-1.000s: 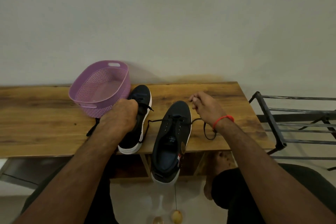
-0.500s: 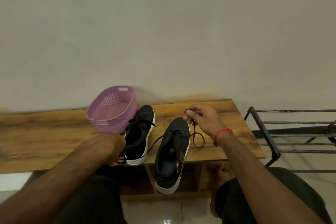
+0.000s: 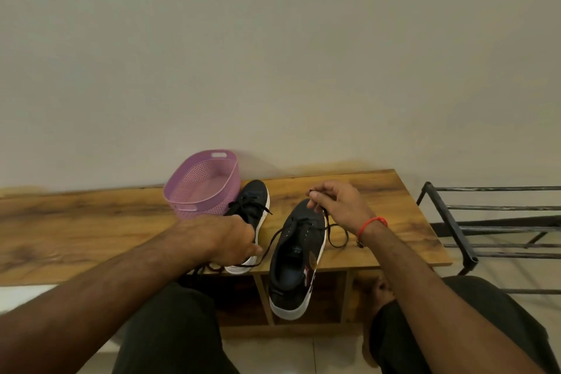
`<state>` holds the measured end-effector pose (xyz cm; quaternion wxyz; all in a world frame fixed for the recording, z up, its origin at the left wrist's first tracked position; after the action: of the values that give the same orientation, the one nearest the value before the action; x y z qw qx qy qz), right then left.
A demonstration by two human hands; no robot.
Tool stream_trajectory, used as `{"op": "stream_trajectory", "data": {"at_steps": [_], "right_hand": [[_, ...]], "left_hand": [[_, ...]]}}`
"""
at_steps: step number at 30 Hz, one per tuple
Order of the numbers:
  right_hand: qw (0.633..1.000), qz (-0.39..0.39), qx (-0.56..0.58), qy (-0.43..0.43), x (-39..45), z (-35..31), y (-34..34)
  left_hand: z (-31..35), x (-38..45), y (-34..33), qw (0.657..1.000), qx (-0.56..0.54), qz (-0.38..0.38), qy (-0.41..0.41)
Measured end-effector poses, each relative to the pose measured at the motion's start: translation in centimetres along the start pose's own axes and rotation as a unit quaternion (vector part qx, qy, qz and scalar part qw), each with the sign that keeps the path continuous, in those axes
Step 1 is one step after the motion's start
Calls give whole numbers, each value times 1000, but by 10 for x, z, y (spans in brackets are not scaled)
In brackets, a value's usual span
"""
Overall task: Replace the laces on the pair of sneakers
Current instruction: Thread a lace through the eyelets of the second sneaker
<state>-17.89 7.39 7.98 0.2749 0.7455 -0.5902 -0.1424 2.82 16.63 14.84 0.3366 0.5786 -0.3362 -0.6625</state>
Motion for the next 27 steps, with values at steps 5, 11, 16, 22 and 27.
{"op": "stream_trajectory", "data": {"at_steps": [5, 11, 16, 22, 27], "right_hand": [[1000, 17, 1, -7, 2, -4, 4], [981, 98, 162, 33, 7, -48, 33], [964, 143, 207, 87, 21, -117, 78], [942, 177, 258, 123, 36, -196, 138], [942, 197, 248, 112, 38, -229, 163]], "left_hand": [[13, 3, 21, 969, -171, 64, -167], [21, 0, 66, 782, -501, 287, -234], [43, -15, 125, 668, -595, 342, -289], [71, -41, 195, 597, -627, 406, -295], [83, -59, 232, 587, -613, 434, -302]]}}
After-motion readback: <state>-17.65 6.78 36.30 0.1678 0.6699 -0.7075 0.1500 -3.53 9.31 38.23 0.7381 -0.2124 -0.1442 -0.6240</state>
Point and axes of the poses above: each hand's wrist, its own x-axis towards the middle knuckle, its own y-axis out of the back of the hand, z = x × y, the point moved 2 cm from there along x, towards the middle knuckle, and after that the axes turned 15 degrees about -x, right-handed, at the moved point
